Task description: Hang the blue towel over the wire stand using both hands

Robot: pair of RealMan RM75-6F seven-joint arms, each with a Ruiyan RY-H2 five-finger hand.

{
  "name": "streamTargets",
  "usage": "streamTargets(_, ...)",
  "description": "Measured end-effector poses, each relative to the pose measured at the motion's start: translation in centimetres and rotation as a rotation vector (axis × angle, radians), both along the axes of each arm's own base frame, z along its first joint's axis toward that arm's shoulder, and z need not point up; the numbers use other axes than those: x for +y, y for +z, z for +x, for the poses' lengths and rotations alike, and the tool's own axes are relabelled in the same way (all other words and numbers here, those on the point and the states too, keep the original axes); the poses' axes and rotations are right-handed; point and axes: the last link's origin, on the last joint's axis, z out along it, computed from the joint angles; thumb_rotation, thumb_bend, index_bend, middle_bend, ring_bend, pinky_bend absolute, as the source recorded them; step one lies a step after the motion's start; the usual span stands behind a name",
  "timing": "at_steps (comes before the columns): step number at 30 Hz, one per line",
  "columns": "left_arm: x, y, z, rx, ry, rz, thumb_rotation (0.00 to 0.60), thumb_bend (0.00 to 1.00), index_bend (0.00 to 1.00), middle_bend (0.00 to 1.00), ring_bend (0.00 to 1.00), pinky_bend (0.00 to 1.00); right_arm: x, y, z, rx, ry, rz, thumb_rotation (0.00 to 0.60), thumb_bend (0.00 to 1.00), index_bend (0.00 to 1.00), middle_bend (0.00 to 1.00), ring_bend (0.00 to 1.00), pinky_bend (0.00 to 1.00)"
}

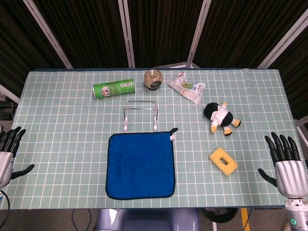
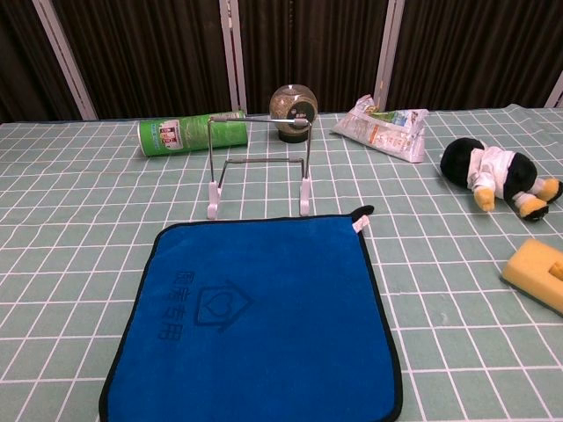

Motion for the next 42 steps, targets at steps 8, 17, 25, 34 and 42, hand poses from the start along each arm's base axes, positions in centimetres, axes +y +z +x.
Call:
streamTargets(8,-0.1,-0.1,0.0,0.017,0.006,0.009,0.600,0.00,0.00,0.00,0.00,0.00,-0.8,-1.4,0.6,-0.018,0.035,0.102,0.600,0.00,0.00,0.00,0.00,0.00)
streamTargets(17,0.1,-0.3,0.1,0.037,0.031,0.010,0.600,0.00,0.00,0.00,0.00,0.00,-5.0,-6.7,4.4,0.051,0.307,0.394,0.600,0.00,0.00,0.00,0.00,0.00)
streamTargets(25,1.0,-0.9,-0.1,0.082,0.073,0.014,0.600,0.00,0.00,0.00,0.00,0.00,-9.6,-12.7,9.5,0.142,0.534,0.609,0.600,0.05,0.00,0.00,0.00,0.00)
streamTargets(34,1.0,-1.3,-0.2,0.104,0.089,0.019,0.600,0.00,0.00,0.00,0.00,0.00,-12.3,-17.2,11.5,0.281,0.633,0.687,0.600,0.12,0.00,0.00,0.00,0.00)
streamTargets(42,1.1,-1.4,-0.7,0.111,0.112,0.014,0.600,0.00,0.00,0.00,0.00,0.00,-13.4,-19.6,12.3,0.321,0.666,0.693,0.600,0.11,0.02,0.00,0.00,0.00)
